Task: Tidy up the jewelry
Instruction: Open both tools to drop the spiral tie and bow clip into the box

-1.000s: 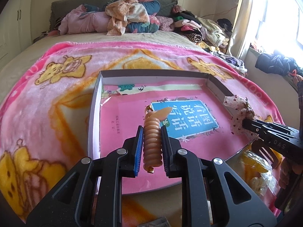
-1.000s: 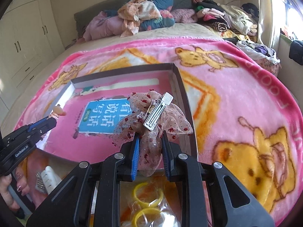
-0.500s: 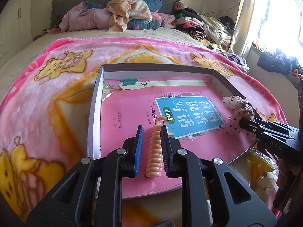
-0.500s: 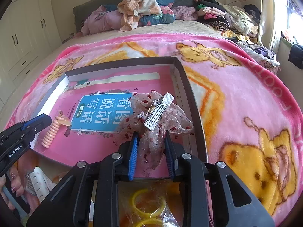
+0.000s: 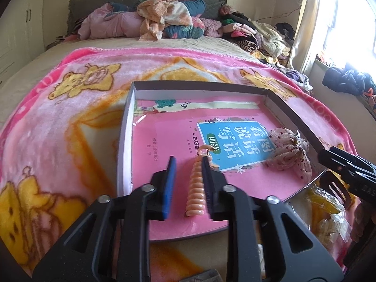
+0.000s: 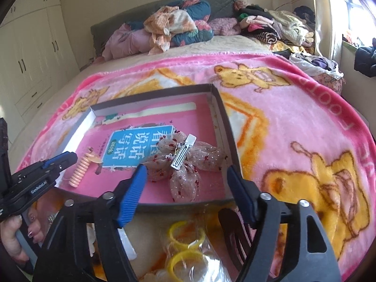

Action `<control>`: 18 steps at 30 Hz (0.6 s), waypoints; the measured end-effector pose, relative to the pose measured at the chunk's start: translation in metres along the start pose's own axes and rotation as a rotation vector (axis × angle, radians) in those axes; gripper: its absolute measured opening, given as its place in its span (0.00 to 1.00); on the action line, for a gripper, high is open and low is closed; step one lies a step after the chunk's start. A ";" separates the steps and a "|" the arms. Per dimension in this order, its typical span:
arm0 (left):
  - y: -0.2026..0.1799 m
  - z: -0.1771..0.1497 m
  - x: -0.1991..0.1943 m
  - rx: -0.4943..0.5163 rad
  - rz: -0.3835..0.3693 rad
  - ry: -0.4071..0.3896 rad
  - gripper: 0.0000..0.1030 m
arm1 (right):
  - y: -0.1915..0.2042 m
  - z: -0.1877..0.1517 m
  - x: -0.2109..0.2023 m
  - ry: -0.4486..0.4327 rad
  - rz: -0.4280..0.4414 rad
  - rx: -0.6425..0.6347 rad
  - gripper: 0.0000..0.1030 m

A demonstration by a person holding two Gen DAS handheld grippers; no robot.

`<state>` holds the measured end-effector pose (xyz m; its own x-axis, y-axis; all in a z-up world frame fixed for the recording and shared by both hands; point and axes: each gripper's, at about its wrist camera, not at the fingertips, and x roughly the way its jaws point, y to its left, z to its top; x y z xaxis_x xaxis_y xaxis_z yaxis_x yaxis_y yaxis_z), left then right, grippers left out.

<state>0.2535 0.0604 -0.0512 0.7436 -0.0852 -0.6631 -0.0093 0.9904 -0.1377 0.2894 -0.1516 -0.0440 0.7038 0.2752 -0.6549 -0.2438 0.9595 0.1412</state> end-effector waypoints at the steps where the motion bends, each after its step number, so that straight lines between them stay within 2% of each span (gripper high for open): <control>1: 0.000 0.000 -0.002 0.001 0.001 -0.006 0.28 | 0.000 -0.001 -0.006 -0.015 -0.001 0.000 0.75; 3: -0.001 -0.001 -0.008 0.004 0.006 -0.017 0.37 | 0.001 -0.004 -0.014 -0.034 -0.004 -0.002 0.81; 5: -0.003 -0.002 -0.014 0.007 0.012 -0.028 0.53 | 0.001 -0.006 -0.022 -0.050 -0.010 -0.008 0.83; 10: -0.003 -0.004 -0.037 -0.005 0.041 -0.088 0.82 | 0.000 -0.012 -0.043 -0.084 -0.019 -0.014 0.85; 14: -0.004 -0.005 -0.055 -0.010 0.054 -0.117 0.89 | 0.001 -0.018 -0.059 -0.112 -0.036 -0.034 0.86; 18: -0.007 -0.007 -0.069 -0.011 0.065 -0.129 0.89 | 0.002 -0.024 -0.074 -0.138 -0.046 -0.047 0.86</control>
<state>0.1976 0.0589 -0.0102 0.8208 -0.0054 -0.5712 -0.0671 0.9921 -0.1058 0.2207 -0.1721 -0.0129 0.7993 0.2396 -0.5511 -0.2375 0.9684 0.0766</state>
